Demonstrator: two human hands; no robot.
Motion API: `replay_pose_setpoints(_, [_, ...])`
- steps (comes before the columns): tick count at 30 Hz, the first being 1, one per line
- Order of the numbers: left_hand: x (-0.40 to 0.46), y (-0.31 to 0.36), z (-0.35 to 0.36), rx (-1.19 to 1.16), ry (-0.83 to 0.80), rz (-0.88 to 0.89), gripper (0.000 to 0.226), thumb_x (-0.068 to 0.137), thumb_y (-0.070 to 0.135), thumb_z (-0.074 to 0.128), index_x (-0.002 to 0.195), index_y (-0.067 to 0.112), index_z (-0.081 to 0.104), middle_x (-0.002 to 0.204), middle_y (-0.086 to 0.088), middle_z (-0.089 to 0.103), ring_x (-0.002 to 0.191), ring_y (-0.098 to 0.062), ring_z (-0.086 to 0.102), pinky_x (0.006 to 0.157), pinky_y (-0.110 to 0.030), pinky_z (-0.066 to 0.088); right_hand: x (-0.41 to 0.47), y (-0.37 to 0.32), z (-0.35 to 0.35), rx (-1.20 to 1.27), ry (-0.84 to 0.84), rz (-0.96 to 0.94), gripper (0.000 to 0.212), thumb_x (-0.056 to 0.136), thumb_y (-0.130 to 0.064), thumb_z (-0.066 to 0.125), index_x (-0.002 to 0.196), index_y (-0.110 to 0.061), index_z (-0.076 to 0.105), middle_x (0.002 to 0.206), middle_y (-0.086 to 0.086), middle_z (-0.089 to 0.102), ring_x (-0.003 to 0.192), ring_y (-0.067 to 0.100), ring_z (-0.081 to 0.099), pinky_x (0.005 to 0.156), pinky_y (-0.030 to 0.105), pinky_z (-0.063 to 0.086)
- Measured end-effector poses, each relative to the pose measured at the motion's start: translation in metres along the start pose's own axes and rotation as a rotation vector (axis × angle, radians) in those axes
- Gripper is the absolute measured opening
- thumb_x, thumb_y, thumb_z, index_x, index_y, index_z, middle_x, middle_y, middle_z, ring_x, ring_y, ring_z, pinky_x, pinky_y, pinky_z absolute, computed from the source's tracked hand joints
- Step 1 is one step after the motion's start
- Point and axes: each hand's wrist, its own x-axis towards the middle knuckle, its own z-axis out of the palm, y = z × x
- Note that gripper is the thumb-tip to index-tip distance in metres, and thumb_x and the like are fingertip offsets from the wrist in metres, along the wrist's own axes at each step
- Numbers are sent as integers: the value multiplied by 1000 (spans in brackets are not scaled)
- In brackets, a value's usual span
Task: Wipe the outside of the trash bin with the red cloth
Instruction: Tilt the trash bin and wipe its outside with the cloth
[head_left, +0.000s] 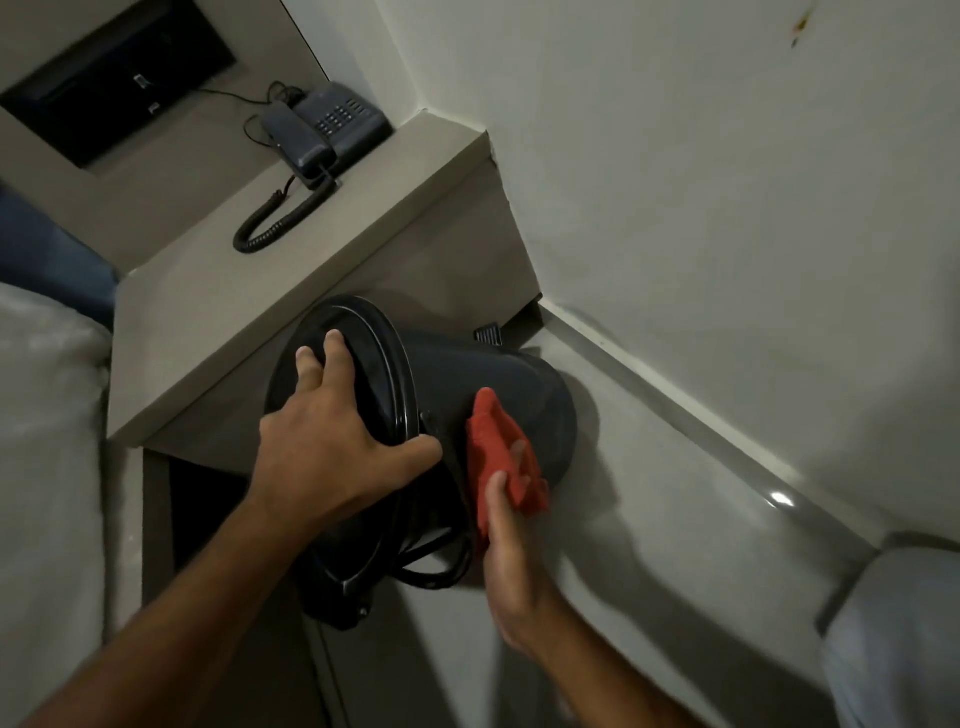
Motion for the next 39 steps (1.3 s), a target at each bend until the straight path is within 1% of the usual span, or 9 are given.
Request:
replay_pose_setpoints(4, [0, 0, 0, -11, -3, 11, 138, 46, 85, 46, 157, 15, 2, 163, -21, 16, 144, -39, 30, 107, -60, 32, 48, -30, -37, -48, 253, 120, 102, 73, -93, 44, 157, -35, 31, 166, 10, 32, 149, 35, 33, 121, 60, 28])
replay_pose_setpoints(9, [2, 1, 0, -5, 6, 2, 139, 45, 85, 45, 157, 14, 3, 163, -21, 17, 143, -38, 31, 107, -60, 33, 52, -59, -37, -86, 119, 33, 81, 85, -81, 51, 152, -37, 41, 156, 2, 49, 141, 24, 48, 117, 53, 38])
replay_pose_setpoints(12, [3, -1, 4, 10, 13, -1, 140, 45, 85, 46, 157, 13, 4, 163, -22, 17, 142, -39, 33, 107, -59, 33, 20, -58, 4, -73, -72, 20, 106, 69, -90, 56, 158, -43, 22, 171, -1, 17, 153, 18, 26, 123, 51, 28])
replay_pose_setpoints(18, [-14, -17, 15, -44, -80, 92, 161, 31, 97, 60, 148, 35, -32, 164, -12, -18, 148, -43, 12, 111, -59, 25, 22, -75, 5, -182, -18, 46, 77, 98, -68, 33, 160, -38, 0, 171, -1, -17, 156, 15, -10, 127, 42, 6])
replay_pose_setpoints(21, [-48, -25, 41, -60, -93, 86, 167, 37, 70, 86, 136, 43, -45, 162, -14, -24, 148, -42, -3, 110, -62, 26, 24, -72, 7, -214, -39, 81, 92, 89, -77, 34, 159, -36, -9, 170, 1, -20, 157, 18, -11, 128, 52, 8])
replay_pose_setpoints(28, [-41, -25, 10, 55, 95, 129, 119, 61, 79, 44, 155, 31, -10, 121, -20, 63, 80, -30, 70, 69, -40, 61, 23, -80, -6, -310, -148, -30, 109, 70, -90, 40, 160, -31, 25, 169, 1, 25, 155, 21, 23, 125, 52, 23])
replay_pose_setpoints(31, [-5, -27, -13, 37, 11, -9, 118, 61, 84, 42, 156, 23, 8, 75, 6, 54, 59, -11, 61, 54, -29, 58, 21, -75, -23, -531, -168, -87, 103, 72, -93, 32, 159, -38, 25, 170, -7, 19, 157, 24, 13, 126, 54, 15])
replay_pose_setpoints(35, [18, -31, -23, 28, -37, -108, 111, 62, 82, 47, 152, 21, 28, 71, 3, 58, 64, -16, 62, 58, -29, 57, -16, -20, -58, -999, -282, -526, 57, 95, -73, 25, 148, -69, 3, 163, -39, -9, 155, 6, -11, 125, 39, -11])
replay_pose_setpoints(39, [23, -35, -22, 63, -24, -83, 116, 52, 88, 35, 146, 20, 38, 69, 4, 56, 63, -16, 58, 55, -28, 50, -15, 0, -59, -1092, -198, -613, 62, 99, -62, 27, 149, -65, -10, 163, -36, -14, 156, 14, -11, 123, 54, -4])
